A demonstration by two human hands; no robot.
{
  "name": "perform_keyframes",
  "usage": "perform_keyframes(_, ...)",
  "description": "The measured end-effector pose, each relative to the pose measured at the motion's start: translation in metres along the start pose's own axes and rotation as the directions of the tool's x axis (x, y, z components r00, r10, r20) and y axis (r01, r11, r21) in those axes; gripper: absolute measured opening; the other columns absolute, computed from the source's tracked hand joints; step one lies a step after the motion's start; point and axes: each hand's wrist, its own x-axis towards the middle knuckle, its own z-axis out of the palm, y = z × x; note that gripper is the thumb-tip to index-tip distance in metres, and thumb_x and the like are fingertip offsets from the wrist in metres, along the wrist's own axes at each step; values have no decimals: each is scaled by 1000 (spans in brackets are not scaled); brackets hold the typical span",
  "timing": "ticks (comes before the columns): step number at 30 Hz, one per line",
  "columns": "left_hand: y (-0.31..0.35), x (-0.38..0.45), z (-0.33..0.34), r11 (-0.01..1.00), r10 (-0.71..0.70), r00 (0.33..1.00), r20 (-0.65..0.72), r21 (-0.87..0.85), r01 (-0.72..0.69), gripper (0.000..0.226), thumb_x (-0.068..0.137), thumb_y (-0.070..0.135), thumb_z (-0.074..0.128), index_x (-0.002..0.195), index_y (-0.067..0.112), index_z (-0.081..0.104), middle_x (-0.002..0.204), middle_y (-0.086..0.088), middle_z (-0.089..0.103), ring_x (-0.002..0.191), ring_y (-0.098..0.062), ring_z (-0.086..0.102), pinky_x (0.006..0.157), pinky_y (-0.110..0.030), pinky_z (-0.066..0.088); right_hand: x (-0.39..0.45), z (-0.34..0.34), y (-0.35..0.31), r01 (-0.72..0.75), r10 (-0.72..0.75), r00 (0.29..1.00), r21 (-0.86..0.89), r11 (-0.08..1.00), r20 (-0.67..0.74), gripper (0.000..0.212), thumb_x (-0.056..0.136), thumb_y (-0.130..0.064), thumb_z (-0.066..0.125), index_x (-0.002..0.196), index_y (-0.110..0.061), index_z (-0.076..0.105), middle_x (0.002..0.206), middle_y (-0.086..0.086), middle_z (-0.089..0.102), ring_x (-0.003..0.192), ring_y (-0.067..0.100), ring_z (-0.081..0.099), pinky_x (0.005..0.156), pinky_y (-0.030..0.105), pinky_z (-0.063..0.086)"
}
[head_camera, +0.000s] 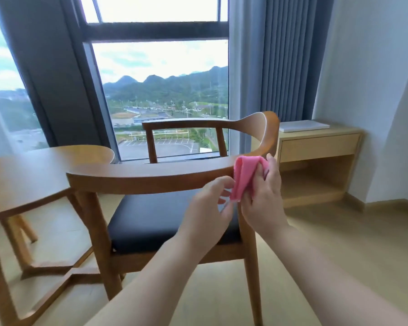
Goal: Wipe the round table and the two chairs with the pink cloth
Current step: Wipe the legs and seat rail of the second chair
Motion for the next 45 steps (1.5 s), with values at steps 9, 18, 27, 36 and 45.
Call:
perform_keyframes(9, -31, -50, -35, 962, -131, 986, 102, 254, 101, 26, 91, 12, 56, 108, 32, 59, 89, 33, 50, 86, 4, 53, 71, -7, 43, -15, 39, -14, 208, -227, 970, -186, 960, -88, 68, 101, -35, 39, 149, 4, 8, 157, 27, 7, 146, 40, 2, 118, 53, 12)
perform_keyframes(18, -61, -110, -108, 930, -209, 974, -83, 290, 225, 26, 89, 11, 59, 99, 34, 57, 82, 26, 55, 81, 0, 58, 61, -10, 47, -8, 62, -59, 435, -515, 856, -470, 768, -49, 64, 99, -29, 47, 149, -2, 18, 154, 22, 17, 142, 46, 12, 117, 53, 5)
perform_keyframes(27, -100, -170, -159, 941, -255, 928, -272, 150, 303, 25, 86, 4, 62, 105, 21, 65, 83, 21, 60, 85, 3, 58, 60, -5, 45, -2, 95, -127, 505, -623, 780, -645, 574, 56, 69, 82, -9, 68, 141, -3, 34, 147, 19, 41, 132, 48, 38, 112, 56, 19)
perform_keyframes(36, -135, -196, -193, 944, -273, 918, -287, 102, 313, 31, 87, 7, 63, 106, 31, 61, 83, 23, 61, 86, 2, 60, 62, -10, 51, 1, 138, -200, 596, -651, 736, -635, 490, 188, 62, 80, -7, 61, 140, -5, 45, 146, 15, 44, 132, 45, 40, 111, 55, 25)
perform_keyframes(45, -158, -212, -221, 924, -307, 891, -335, 121, 364, 24, 89, 10, 62, 111, 20, 65, 86, 15, 63, 77, -5, 64, 67, -17, 57, 10, 180, -251, 702, -629, 676, -596, 391, 384, 54, 92, -14, 53, 144, -9, 41, 154, 11, 32, 143, 41, 21, 117, 52, 5)
